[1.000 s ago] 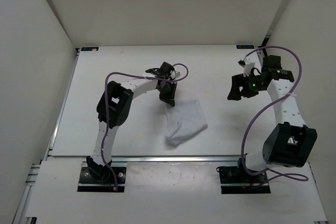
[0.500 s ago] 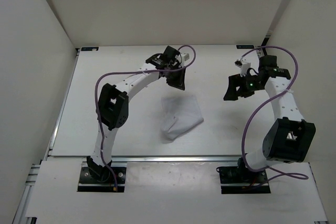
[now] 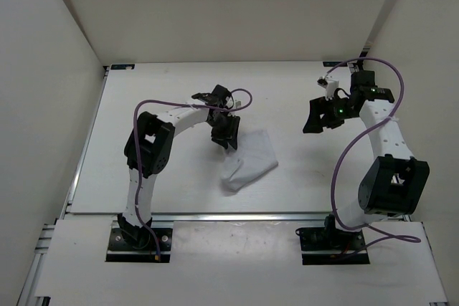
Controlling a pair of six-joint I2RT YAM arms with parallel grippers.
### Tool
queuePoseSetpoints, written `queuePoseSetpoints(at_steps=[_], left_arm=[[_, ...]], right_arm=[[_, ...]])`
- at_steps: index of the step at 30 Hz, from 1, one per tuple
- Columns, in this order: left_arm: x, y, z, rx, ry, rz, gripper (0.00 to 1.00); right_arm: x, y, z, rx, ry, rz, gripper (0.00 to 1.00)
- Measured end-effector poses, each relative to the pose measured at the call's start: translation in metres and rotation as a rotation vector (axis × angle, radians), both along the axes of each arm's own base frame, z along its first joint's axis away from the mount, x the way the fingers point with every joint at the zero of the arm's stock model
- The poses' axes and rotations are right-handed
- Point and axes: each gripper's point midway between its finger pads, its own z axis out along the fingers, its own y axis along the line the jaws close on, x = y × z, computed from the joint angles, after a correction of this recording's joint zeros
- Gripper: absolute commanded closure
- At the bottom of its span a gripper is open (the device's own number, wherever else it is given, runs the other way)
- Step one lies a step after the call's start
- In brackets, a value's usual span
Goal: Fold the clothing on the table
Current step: Fold the skirt
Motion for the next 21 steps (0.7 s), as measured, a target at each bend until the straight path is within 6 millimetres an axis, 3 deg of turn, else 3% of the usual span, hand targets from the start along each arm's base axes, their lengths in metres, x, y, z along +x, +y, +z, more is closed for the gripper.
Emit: queuePoseSetpoints(at_steps=[6, 14, 16, 18, 19, 21], left_arm=[[0.001, -0.009, 0.001, -0.028, -0.016, -0.012, 0.49], [-0.006, -0.017, 0.0, -0.055, -0.002, -0.023, 0.62], [-0.007, -0.02, 0.0, -0.059, -0.002, -0.027, 0.74], [-0.01, -0.024, 0.001, -0.068, 0.002, -0.027, 0.95], [-0.01, -0.026, 0.002, -0.072, 0.0, -0.031, 1.0], [-0.012, -0.031, 0.003, -0.083, -0.002, -0.041, 1.0]], right_arm=[[0.001, -0.004, 0.0, -0.001, 0.0, -0.01, 0.14], [0.001, -0.006, 0.0, -0.003, -0.002, -0.013, 0.14], [0.001, -0.006, 0.0, -0.003, -0.002, -0.013, 0.15], [0.001, -0.006, 0.0, -0.003, -0.003, -0.012, 0.15], [0.001, -0.006, 0.0, -0.004, -0.004, -0.011, 0.15], [0.001, -0.006, -0.001, -0.004, -0.004, -0.011, 0.15]])
